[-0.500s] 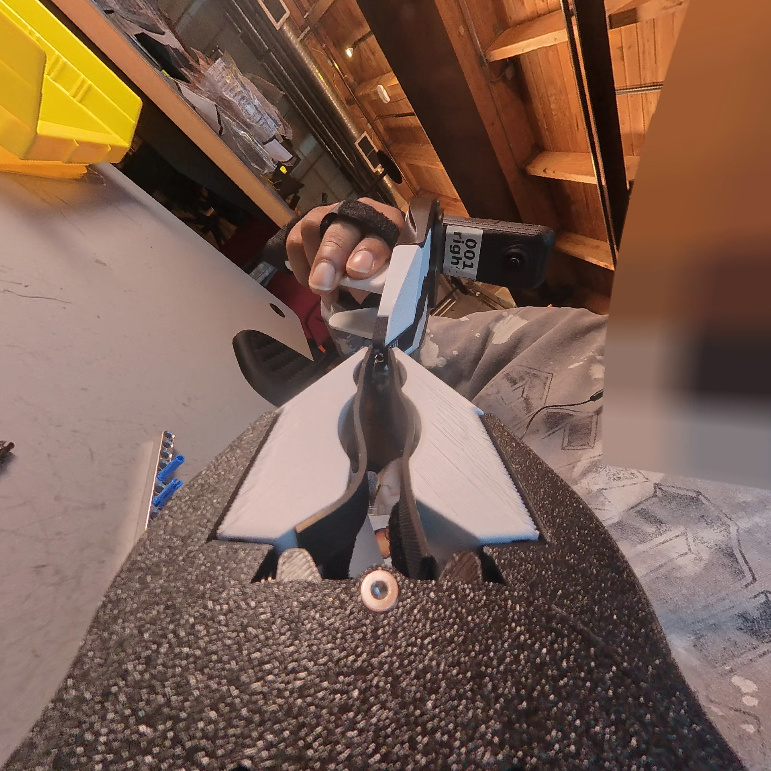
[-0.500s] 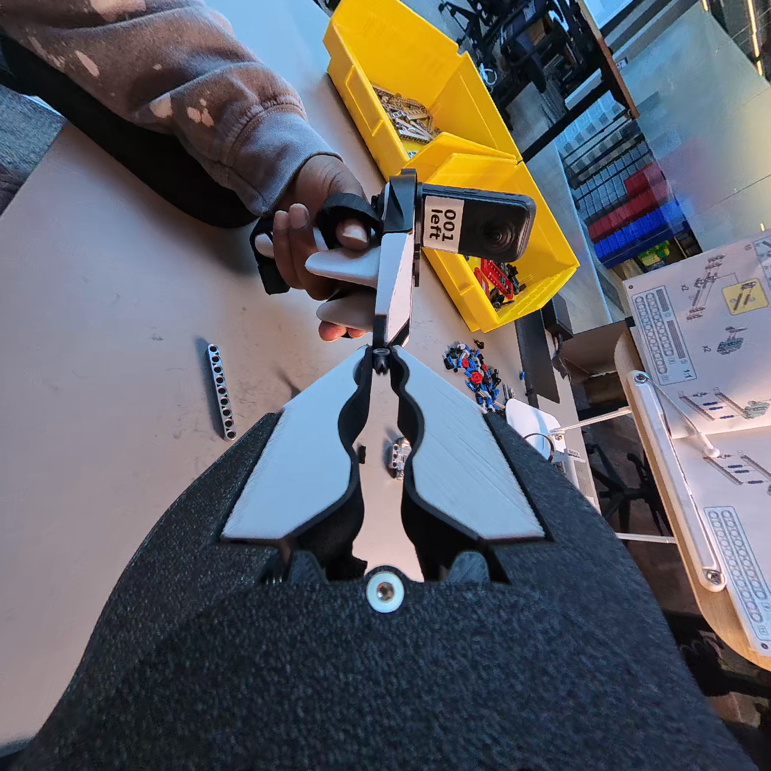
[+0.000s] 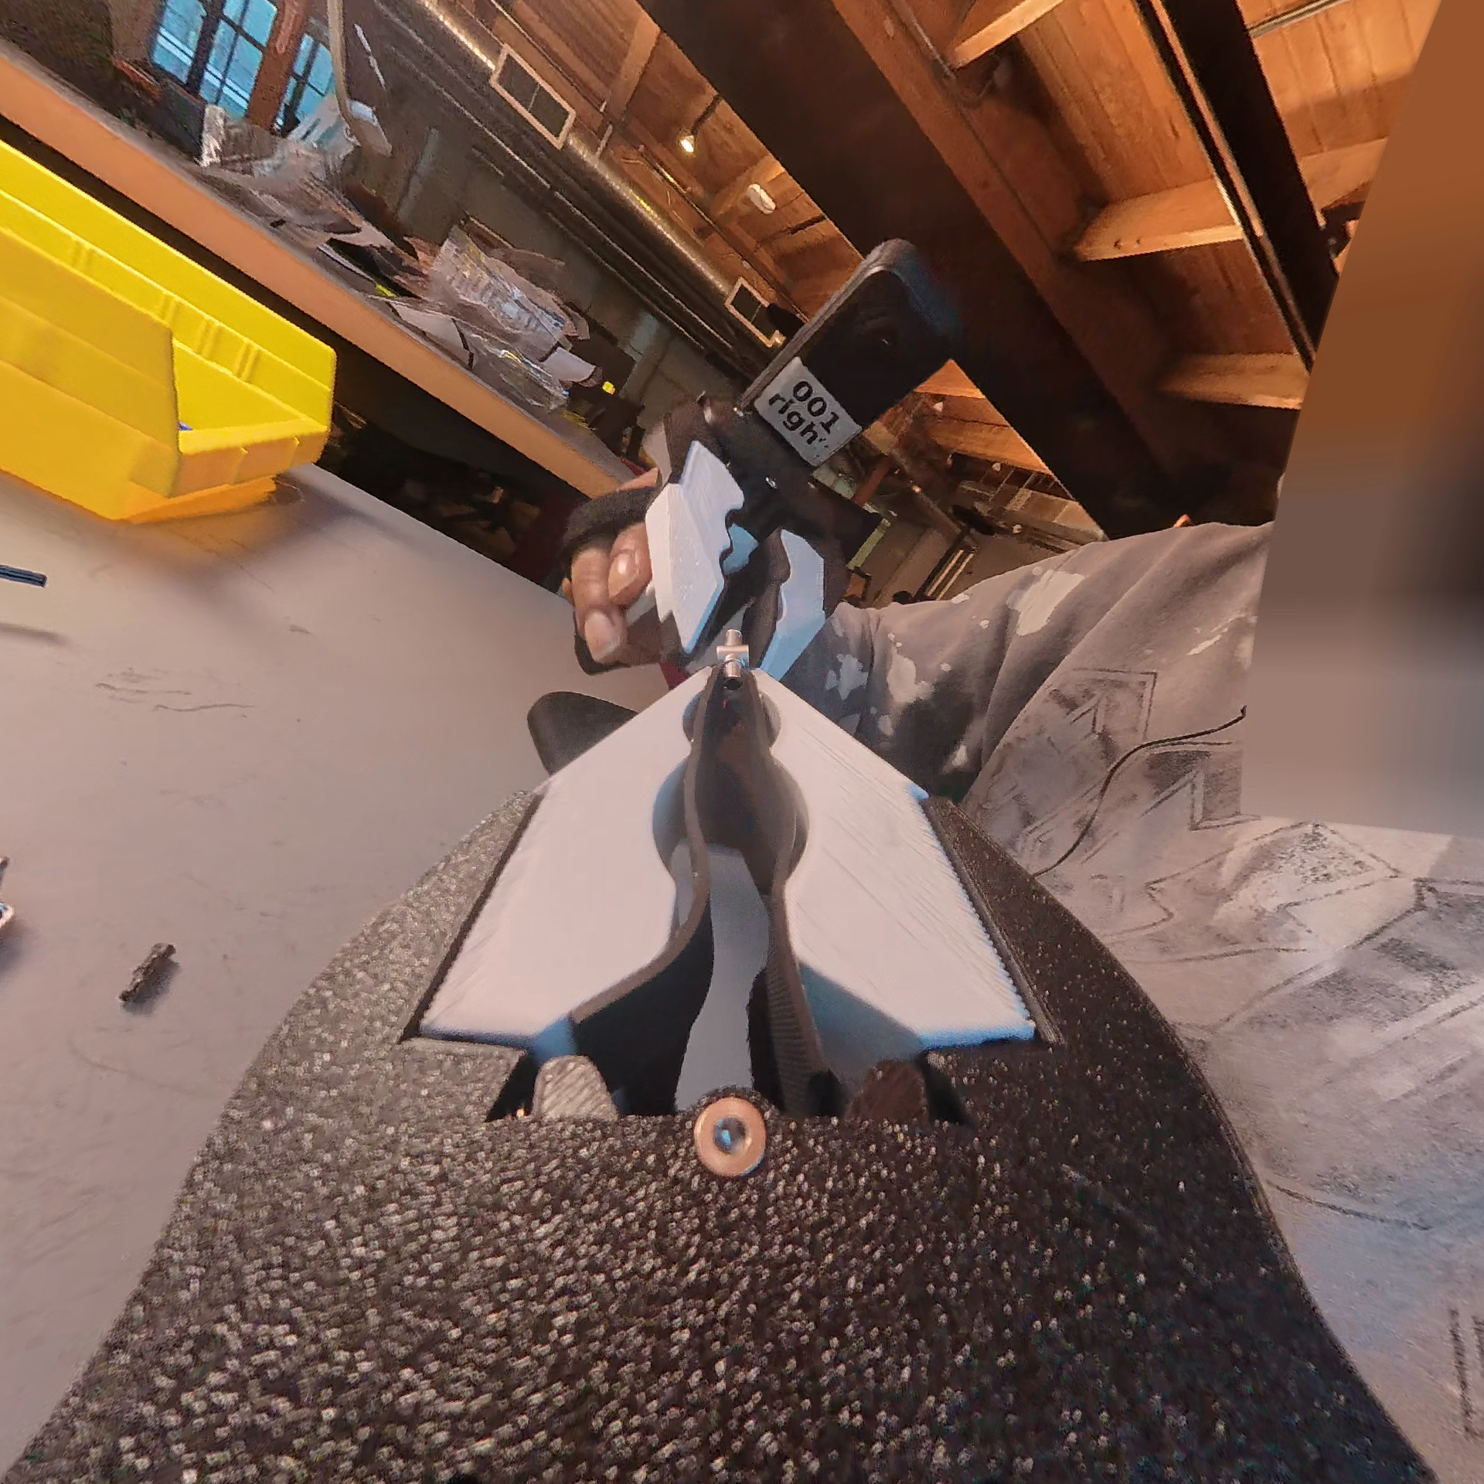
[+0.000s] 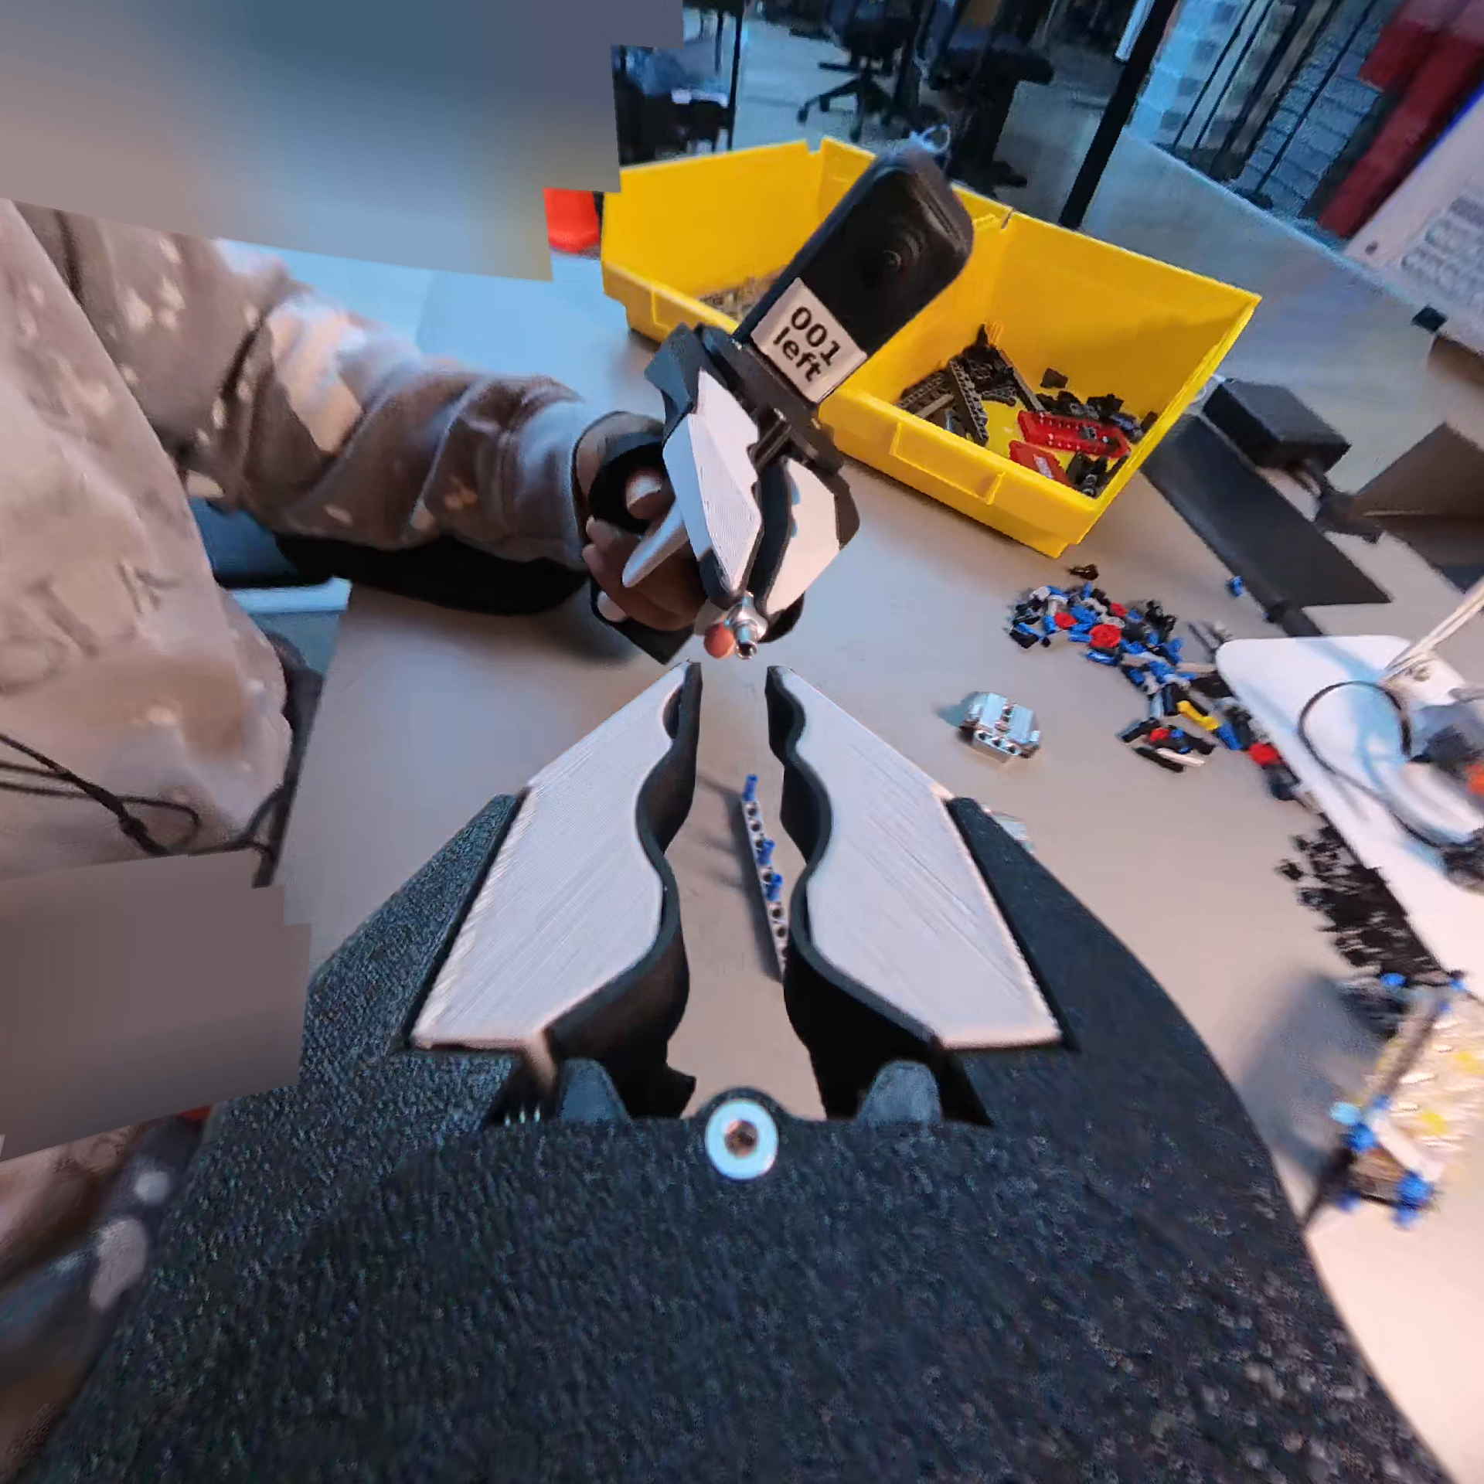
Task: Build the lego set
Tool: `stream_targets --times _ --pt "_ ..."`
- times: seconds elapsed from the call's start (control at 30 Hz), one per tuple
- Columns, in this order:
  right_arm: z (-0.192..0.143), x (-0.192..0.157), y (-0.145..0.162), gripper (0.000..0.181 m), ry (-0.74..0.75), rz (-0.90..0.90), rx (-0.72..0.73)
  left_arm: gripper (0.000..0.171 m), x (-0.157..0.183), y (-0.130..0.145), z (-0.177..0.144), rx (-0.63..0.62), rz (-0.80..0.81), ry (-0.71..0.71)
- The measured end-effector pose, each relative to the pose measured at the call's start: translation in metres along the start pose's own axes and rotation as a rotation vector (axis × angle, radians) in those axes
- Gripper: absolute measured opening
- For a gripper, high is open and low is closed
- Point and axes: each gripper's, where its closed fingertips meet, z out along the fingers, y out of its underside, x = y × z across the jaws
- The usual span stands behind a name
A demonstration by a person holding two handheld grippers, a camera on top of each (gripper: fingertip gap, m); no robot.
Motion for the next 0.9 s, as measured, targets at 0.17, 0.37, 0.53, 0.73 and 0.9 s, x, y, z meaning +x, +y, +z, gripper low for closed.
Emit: stream_targets --times 0.17,0.37,0.53,0.73,0.9 --pt "0.0017 -0.0002 -0.0041 0.012 0.004 0.195 0.122 0.001 -0.0032 0.0026 0.0028 -0.005 0.043 -0.03" --pt "0.0013 0.0042 -0.0037 0.007 0.015 0.257 0.137 0.002 -0.0074 0.0077 0.0069 -0.029 0.086 -0.07" --pt "0.0014 0.0051 -0.0033 0.008 0.006 0.275 0.137 0.002 -0.008 0.0068 0.0073 -0.029 0.137 -0.094" --pt "0.0014 0.0028 -0.0066 0.007 -0.025 0.289 0.155 0.001 -0.0044 0.004 0.0084 -0.019 0.218 -0.11" --pt "0.0005 0.002 -0.0071 0.006 -0.039 0.274 0.143 0.001 -0.0037 0.0044 0.0095 -0.02 0.246 -0.119"
